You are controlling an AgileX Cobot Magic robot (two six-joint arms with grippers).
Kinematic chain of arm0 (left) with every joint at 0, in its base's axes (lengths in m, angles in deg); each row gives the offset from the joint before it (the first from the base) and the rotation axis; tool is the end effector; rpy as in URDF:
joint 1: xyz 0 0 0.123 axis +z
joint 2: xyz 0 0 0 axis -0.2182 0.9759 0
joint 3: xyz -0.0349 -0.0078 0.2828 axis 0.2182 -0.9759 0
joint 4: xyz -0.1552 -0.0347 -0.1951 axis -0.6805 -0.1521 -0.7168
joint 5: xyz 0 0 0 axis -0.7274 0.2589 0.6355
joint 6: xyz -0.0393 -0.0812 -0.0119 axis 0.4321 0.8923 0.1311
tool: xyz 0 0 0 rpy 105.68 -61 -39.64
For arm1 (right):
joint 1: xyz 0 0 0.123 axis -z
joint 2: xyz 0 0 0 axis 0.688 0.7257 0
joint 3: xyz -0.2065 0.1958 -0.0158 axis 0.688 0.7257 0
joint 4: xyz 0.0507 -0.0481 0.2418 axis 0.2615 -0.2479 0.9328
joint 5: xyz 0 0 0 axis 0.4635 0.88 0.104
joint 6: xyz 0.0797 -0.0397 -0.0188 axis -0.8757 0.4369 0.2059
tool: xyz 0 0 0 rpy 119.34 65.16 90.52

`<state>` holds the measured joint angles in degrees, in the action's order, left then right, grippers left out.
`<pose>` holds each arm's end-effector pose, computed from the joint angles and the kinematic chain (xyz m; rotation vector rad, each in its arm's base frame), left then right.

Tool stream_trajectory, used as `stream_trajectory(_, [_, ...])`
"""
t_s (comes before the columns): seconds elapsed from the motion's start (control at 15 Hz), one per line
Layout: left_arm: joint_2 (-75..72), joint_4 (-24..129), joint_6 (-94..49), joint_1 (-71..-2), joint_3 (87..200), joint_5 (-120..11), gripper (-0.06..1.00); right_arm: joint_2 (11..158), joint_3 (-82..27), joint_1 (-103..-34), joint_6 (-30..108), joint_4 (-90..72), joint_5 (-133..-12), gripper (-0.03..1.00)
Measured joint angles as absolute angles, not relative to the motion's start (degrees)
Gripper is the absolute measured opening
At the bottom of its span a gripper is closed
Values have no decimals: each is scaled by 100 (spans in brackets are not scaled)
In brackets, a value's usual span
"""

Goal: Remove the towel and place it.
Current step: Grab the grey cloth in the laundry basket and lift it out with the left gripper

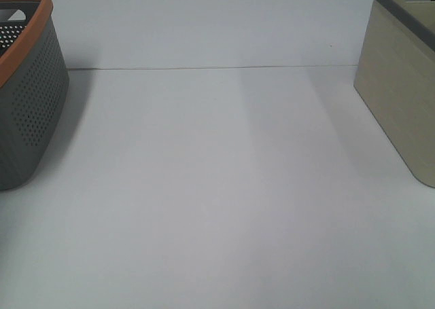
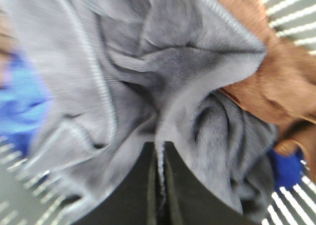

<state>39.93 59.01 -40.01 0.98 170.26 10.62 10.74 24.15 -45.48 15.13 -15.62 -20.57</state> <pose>0.4227 0.0919 0.2814 0.8914 2.6834 0.0920 -0.0060 0.0014 0.2774 -0.0237 2.0437 0.0541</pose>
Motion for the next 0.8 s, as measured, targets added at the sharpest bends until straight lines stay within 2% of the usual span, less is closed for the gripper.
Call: stream_trajectory(0.8, [1455, 5815, -3766, 98, 17031, 1131, 0, 1074, 2415, -4548, 1513, -1562, -2057, 96])
